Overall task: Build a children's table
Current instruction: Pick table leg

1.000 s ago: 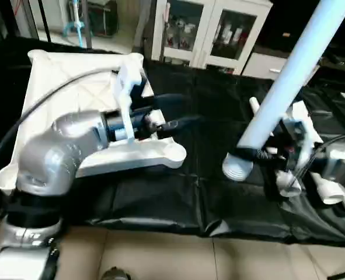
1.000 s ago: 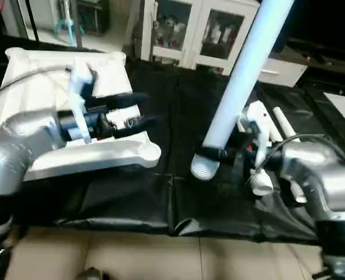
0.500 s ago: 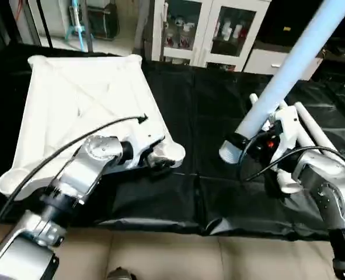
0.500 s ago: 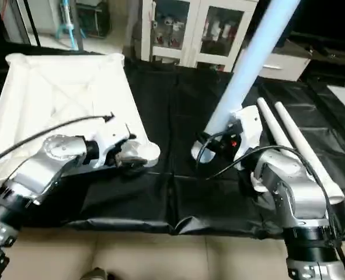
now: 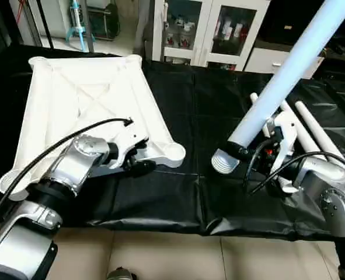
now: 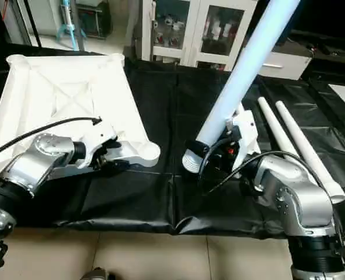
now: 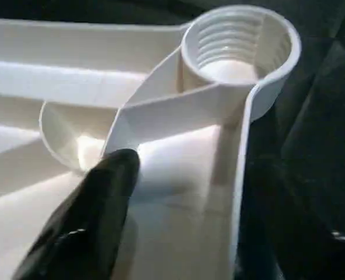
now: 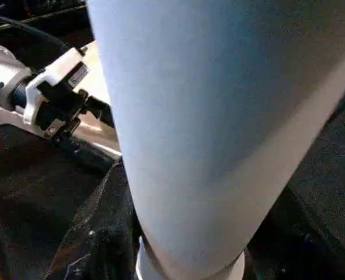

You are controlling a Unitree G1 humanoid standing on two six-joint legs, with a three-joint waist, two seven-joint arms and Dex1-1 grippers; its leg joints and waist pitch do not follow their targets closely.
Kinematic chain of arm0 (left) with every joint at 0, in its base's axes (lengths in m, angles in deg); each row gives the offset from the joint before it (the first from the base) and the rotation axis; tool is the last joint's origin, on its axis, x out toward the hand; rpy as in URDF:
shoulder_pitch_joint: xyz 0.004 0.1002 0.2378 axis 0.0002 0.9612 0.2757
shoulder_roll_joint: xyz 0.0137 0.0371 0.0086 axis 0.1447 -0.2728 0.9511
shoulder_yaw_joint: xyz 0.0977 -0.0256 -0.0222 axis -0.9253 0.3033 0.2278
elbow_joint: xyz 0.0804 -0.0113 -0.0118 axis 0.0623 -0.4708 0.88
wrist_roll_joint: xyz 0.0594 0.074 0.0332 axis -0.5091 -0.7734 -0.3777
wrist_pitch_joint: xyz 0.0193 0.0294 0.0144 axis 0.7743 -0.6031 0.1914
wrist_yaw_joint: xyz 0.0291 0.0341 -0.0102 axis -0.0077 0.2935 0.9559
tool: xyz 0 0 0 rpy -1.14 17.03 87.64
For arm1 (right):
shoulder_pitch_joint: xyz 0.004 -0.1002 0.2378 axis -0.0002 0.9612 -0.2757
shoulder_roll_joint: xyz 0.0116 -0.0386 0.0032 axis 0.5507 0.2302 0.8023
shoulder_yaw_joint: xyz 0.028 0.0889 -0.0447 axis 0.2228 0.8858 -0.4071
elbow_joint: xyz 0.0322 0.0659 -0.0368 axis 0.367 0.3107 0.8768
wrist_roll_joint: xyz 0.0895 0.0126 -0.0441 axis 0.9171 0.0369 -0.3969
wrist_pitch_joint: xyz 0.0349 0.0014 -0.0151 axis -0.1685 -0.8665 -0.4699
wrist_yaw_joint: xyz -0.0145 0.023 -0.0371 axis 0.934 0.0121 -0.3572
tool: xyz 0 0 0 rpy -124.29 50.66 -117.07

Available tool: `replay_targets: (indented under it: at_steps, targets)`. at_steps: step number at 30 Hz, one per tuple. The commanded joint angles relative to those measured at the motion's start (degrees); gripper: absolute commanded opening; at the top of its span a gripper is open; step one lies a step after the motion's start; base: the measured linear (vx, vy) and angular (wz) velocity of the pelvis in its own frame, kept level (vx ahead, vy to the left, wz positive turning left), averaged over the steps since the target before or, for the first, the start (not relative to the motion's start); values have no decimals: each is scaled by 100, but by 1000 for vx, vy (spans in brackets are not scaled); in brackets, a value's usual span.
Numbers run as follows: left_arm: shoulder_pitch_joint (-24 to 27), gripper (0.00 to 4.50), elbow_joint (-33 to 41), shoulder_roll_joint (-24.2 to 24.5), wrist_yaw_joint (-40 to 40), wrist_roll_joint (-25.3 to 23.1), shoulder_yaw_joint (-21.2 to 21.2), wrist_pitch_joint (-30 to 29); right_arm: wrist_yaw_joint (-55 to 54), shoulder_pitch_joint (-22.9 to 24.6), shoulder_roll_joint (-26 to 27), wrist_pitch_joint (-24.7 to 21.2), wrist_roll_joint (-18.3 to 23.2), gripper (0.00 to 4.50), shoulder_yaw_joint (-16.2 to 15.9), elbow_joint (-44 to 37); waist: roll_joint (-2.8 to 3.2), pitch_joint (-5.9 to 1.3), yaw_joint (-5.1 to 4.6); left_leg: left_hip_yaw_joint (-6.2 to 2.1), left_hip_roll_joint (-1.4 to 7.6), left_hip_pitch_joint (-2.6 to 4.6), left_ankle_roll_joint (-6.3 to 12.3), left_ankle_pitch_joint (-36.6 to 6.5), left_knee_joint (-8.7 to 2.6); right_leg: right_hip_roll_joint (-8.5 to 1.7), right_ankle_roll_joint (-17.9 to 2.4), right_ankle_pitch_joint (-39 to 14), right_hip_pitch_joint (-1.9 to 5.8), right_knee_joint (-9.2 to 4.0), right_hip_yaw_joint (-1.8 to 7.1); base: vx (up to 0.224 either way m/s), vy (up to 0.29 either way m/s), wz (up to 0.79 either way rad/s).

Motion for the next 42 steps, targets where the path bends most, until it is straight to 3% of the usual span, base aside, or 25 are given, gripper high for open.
replay_targets:
  at_steps: [1,14,29,33,36,37,42]
  targets:
    - [-95,308,-115,-44,-55,-102,40,105,21,-15,-99,-44,69,189,-9,-66,58,-409,-5,-141,358,182,-250,-1125,-475,-472,-1249,-560,182,-444,252,0,0,0]
    - [-73,213,-262,79,-738,-266,-157,343,121,-61,-152,-65,50,189,-53,-60,57,-399,-7,-143,367,180,-278,-1181,-490,-484,-1212,-700,165,-453,259,0,0,0]
    - [118,99,-284,128,-991,-571,-289,372,165,-47,-136,-1,6,189,-125,38,38,-382,-39,-147,376,177,-251,-1236,-504,-499,-1191,-911,155,-478,265,0,0,0]
    - [334,57,-18,208,-1094,-673,-405,408,114,-46,-86,21,1,189,-84,124,35,-374,-42,-148,387,175,-251,-1314,-512,-510,-1191,-1018,146,-487,269,0,0,0]
    - [627,48,448,192,-1027,-715,-428,812,6,-104,10,20,49,189,15,236,11,-363,-54,-151,389,171,-269,-1405,-523,-506,-1134,-1219,137,-511,272,0,0,0]
    - [656,23,506,190,-1041,-705,-433,850,0,-110,20,16,61,189,26,245,19,-371,-49,-156,394,175,-267,-1388,-518,-518,-1140,-1199,138,-504,272,0,0,0]
    - [971,5,1292,114,-1343,-485,-531,910,93,-87,24,-88,221,189,64,276,24,-378,6,-109,396,213,-223,-1287,-515,-486,-1157,-993,111,-483,270,0,0,0]
